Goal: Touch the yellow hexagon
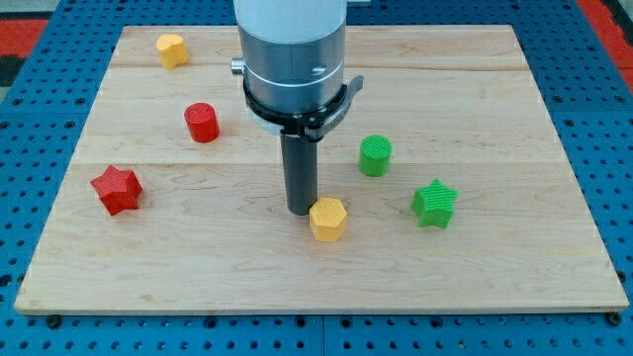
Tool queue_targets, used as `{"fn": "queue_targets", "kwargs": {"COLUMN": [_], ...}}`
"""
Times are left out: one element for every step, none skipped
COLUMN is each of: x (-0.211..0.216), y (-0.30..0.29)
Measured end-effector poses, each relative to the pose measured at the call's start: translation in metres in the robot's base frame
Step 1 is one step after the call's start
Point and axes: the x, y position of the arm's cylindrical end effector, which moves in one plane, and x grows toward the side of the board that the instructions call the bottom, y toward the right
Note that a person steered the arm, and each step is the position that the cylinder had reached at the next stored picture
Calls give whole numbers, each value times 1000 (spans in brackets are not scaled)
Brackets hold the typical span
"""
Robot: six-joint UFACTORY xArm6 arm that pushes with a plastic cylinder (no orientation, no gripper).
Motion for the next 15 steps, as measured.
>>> {"fn": "queue_targets", "kwargs": {"x": [-5, 28, 55, 55, 58, 74, 68, 53, 49, 45, 39, 57, 66, 70, 64], "y": [-54, -53, -44, -27, 22, 46, 46, 45, 45, 44, 44, 14, -35, -98, -214]}}
